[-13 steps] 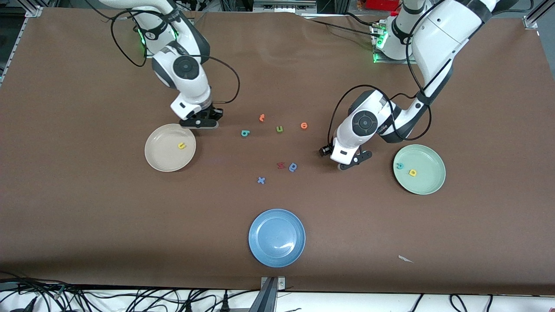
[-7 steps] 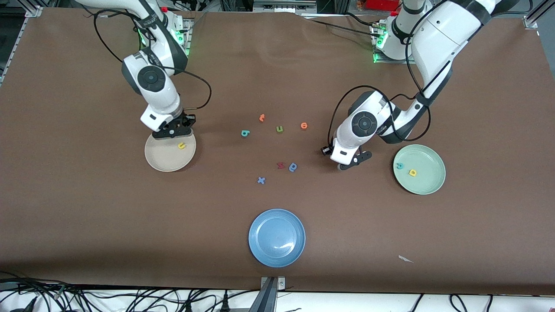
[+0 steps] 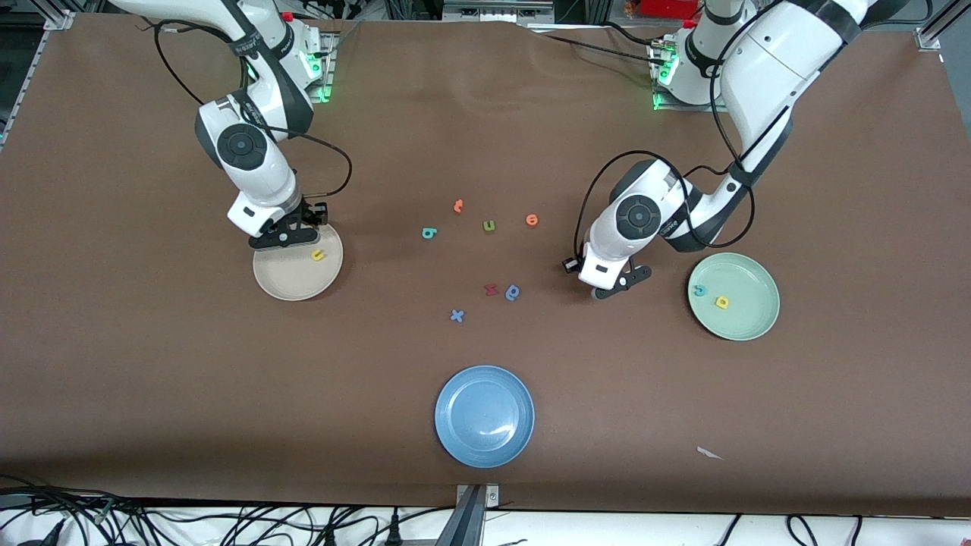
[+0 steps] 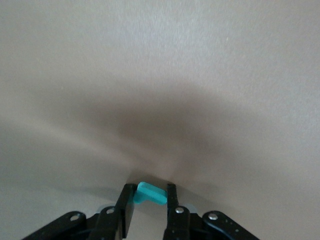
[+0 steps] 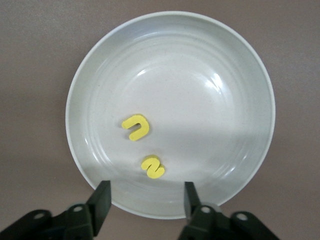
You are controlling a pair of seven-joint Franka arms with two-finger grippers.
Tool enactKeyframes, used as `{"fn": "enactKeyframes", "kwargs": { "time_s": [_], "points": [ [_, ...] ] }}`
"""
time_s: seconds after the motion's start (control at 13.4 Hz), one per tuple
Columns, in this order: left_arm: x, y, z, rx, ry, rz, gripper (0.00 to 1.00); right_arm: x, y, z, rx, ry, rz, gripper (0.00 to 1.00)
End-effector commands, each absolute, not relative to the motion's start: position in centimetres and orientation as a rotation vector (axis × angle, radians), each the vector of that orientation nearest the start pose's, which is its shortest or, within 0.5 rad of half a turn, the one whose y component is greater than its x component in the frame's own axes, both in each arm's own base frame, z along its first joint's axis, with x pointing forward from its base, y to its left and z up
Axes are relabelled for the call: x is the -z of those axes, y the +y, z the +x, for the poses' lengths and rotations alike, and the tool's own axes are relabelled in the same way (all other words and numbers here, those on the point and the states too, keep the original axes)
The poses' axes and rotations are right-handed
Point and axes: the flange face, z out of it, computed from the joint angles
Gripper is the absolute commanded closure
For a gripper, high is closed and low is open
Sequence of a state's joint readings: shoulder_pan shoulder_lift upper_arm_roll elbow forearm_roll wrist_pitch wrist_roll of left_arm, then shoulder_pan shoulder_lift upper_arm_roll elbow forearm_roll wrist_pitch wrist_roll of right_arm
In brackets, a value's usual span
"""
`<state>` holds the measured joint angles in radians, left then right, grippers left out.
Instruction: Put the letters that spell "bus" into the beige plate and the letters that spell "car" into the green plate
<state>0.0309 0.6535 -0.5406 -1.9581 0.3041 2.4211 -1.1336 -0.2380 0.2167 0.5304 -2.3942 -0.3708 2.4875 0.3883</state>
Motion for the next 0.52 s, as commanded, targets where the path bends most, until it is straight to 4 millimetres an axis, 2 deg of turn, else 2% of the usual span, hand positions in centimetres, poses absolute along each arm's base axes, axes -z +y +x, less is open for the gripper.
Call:
{"fn": "enactKeyframes", "kwargs": {
  "time_s": [0.0, 0.07, 0.15, 0.22, 0.37, 0.45],
  "points": [
    [-19.6, -28.1, 55.4, -0.129, -0.736, -3.092, 0.84, -23.3, 15.3, 46.8, -0.038, -0.291, -3.239, 0.01],
    [-21.1, -27.6, 56.3, -0.096, -0.709, -3.098, 0.84, -23.3, 15.7, 47.0, -0.026, -0.227, -3.217, 0.01],
    [-22.4, -26.9, 57.4, -0.075, -0.691, -3.101, 0.84, -23.4, 17.4, 46.9, -0.006, -0.198, -3.184, 0.01],
    [-23.7, -25.4, 58.5, -0.066, -0.683, -3.088, 0.84, -23.8, 19.0, 46.9, 0.001, -0.153, -3.158, 0.01],
    [-25.8, -21.9, 60.5, -0.08, -0.617, -3.066, 0.84, -24.4, 23.6, 46.8, 0.018, -0.092, -3.122, 0.01],
    [-26.3, -19.4, 60.9, -0.119, -0.552, -3.047, 0.84, -24.6, 26.2, 46.4, 0.023, -0.045, -3.109, 0.01]
  ]
}}
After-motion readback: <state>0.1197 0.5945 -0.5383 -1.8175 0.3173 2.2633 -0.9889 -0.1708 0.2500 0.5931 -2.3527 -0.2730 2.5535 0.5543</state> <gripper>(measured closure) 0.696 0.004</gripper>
